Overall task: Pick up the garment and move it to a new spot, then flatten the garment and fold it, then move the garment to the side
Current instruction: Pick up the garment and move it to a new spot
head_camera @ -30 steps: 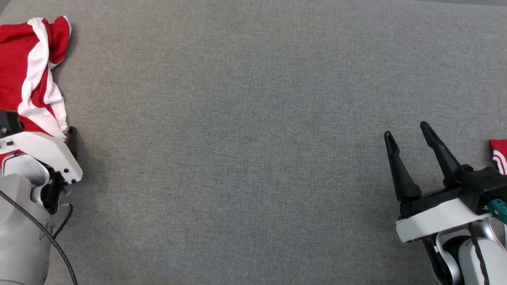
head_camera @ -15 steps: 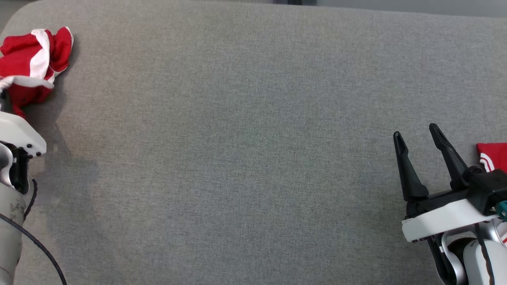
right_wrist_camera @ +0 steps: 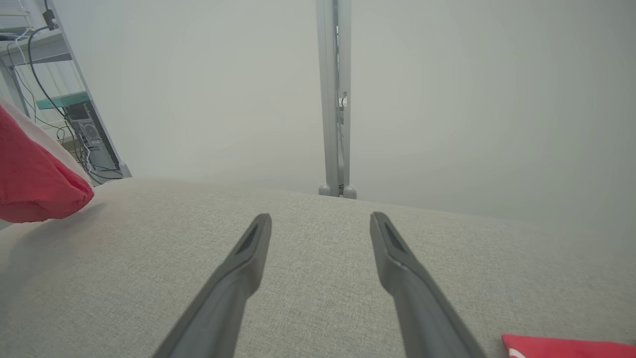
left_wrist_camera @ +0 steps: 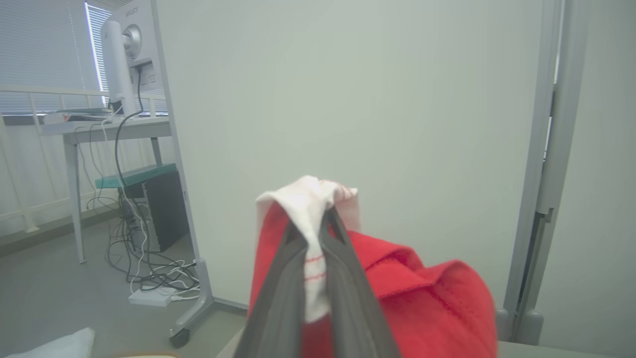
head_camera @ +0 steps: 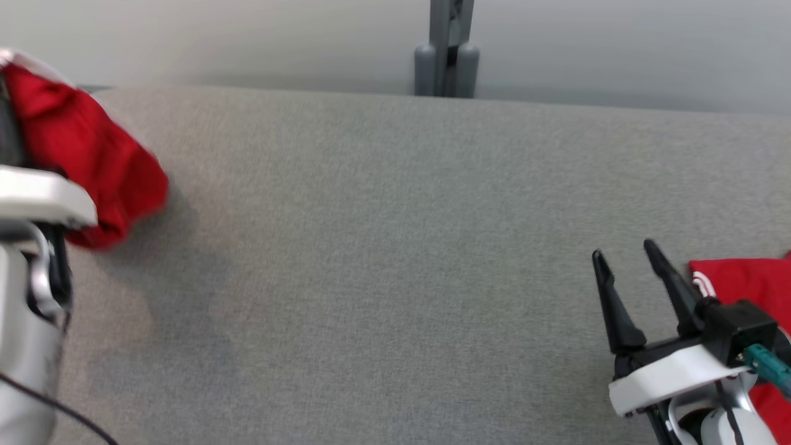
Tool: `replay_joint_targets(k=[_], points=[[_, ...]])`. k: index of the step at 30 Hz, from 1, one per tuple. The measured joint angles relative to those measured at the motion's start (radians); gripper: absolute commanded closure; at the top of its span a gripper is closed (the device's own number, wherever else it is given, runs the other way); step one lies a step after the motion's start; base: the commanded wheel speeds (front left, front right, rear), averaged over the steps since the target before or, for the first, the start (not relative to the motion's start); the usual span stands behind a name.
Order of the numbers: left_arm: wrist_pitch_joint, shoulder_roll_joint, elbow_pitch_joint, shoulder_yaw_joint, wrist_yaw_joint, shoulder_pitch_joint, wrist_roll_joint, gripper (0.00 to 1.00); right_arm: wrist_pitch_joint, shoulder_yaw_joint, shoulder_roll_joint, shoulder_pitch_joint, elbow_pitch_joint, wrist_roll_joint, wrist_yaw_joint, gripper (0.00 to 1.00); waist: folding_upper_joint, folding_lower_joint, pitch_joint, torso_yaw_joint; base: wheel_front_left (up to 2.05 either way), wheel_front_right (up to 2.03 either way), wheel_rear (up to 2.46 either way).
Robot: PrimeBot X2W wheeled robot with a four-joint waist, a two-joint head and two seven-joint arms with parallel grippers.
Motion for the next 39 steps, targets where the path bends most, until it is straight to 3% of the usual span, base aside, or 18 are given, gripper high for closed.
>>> replay_joint_targets(k=[5, 6, 8, 10, 11, 17, 24, 30, 31, 33, 39], points=[[0.005, -0.025, -0.296, 0.004, 0.106, 0.232, 0.040, 1.00, -0.005, 0.017, 0.006, 0.027, 0.019, 0.010, 0.000, 0.00, 0.0000, 0.0000, -0.059, -0.040, 0.00, 0.00, 0.00], [0.053, -0.036, -0.458, -0.023, 0.154, 0.361, 0.059, 1.00, -0.007, 0.024, 0.007, 0.037, 0.023, 0.013, 0.000, 0.00, 0.0000, 0.0000, -0.080, -0.071, 0.00, 0.00, 0.00], [0.126, -0.038, -0.635, -0.090, 0.185, 0.479, 0.101, 1.00, -0.007, 0.030, 0.011, 0.048, 0.021, 0.020, 0.000, 0.00, 0.0000, 0.0000, -0.093, -0.111, 0.00, 0.00, 0.00], [0.158, -0.056, -0.687, -0.150, 0.184, 0.508, 0.114, 1.00, -0.007, 0.026, 0.011, 0.048, 0.019, 0.020, 0.000, 0.00, 0.0000, 0.0000, -0.091, -0.129, 0.00, 0.00, 0.00], [0.191, -0.092, -0.702, -0.245, 0.155, 0.518, 0.127, 1.00, -0.007, 0.022, 0.012, 0.043, 0.013, 0.020, 0.000, 0.00, 0.0000, 0.0000, -0.080, -0.158, 0.00, 0.00, 0.00], [0.201, -0.193, -0.598, -0.405, 0.062, 0.436, 0.129, 1.00, -0.010, 0.025, 0.014, 0.011, 0.011, 0.022, 0.000, 0.00, 0.0000, 0.0000, -0.044, -0.239, 0.00, 0.00, 0.00], [0.199, -0.267, -0.492, -0.499, -0.015, 0.279, 0.162, 1.00, -0.040, 0.019, 0.014, -0.010, 0.020, 0.045, 0.000, 0.00, 0.0000, 0.0000, 0.012, -0.357, 0.00, 0.00, 0.00], [0.223, -0.304, -0.329, -0.556, -0.085, 0.235, 0.129, 1.00, -0.069, 0.014, 0.013, -0.013, 0.049, 0.076, 0.000, 0.00, 0.0000, 0.0000, 0.066, -0.433, 0.00, 0.00, 0.00], [0.220, -0.311, -0.306, -0.560, -0.090, 0.235, 0.118, 0.90, -0.072, 0.016, 0.014, -0.015, 0.053, 0.077, 0.000, 0.00, 0.0000, 0.0000, 0.072, -0.442, 0.00, 0.00, 0.00], [0.213, -0.320, -0.275, -0.569, -0.100, 0.237, 0.102, 0.00, -0.080, 0.014, 0.014, -0.017, 0.063, 0.083, 0.000, 0.00, 0.0000, 0.0000, 0.080, -0.455, 0.00, 0.00, 0.00], [0.179, -0.325, -0.282, -0.573, -0.116, 0.259, 0.068, 0.00, -0.092, 0.002, 0.014, -0.020, 0.078, 0.085, 0.000, 0.00, 0.0000, 0.0000, 0.073, -0.440, 0.00, 0.00, 0.00]])
